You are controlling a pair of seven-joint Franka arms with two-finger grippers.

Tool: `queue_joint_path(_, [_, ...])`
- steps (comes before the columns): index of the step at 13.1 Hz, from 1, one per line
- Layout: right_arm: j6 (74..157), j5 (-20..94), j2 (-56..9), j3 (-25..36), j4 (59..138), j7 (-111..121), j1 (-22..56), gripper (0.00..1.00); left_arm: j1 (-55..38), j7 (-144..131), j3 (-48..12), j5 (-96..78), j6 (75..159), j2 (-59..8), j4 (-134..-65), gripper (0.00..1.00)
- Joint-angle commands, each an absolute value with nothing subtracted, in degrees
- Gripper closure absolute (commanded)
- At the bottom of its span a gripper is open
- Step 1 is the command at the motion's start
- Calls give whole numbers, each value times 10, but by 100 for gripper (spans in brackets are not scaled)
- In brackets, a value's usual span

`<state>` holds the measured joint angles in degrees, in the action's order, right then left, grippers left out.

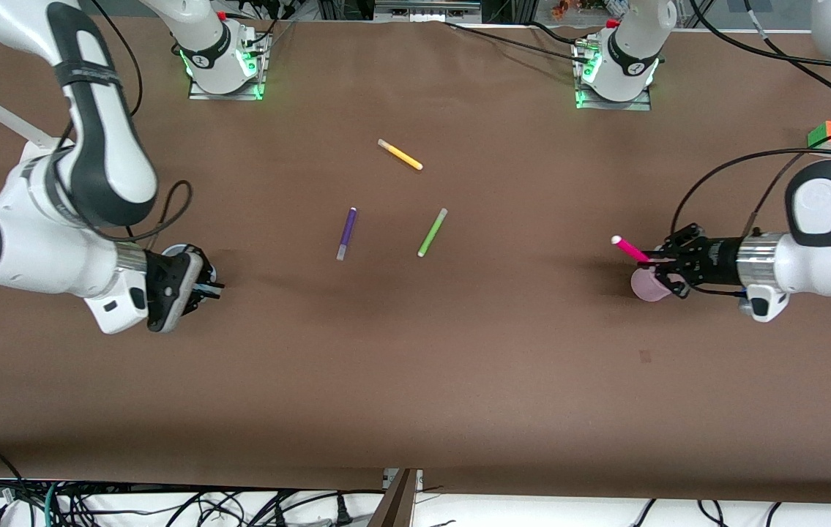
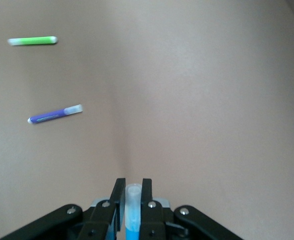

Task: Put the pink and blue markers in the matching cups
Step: 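Lift the blue marker toward the blue cup while the left gripper carries pink, then lower the blue marker into the blue cup while the left gripper drops pink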

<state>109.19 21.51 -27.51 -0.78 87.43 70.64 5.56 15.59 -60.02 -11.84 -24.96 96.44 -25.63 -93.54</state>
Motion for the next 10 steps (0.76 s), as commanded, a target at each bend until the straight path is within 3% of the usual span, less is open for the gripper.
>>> queue_joint_path(1, [1068,271,-268,-13,897,804,21,96,196,-526,-127,-266,958,-276,-952,100])
queue_joint_path(5, [1039,355,-269,-11,937,929,-31,96,247,-445,-127,-274,959,-322,-951,100])
queue_joint_path(10, [1017,382,-269,-10,959,1004,-56,96,266,-394,-127,-296,963,-359,-940,100])
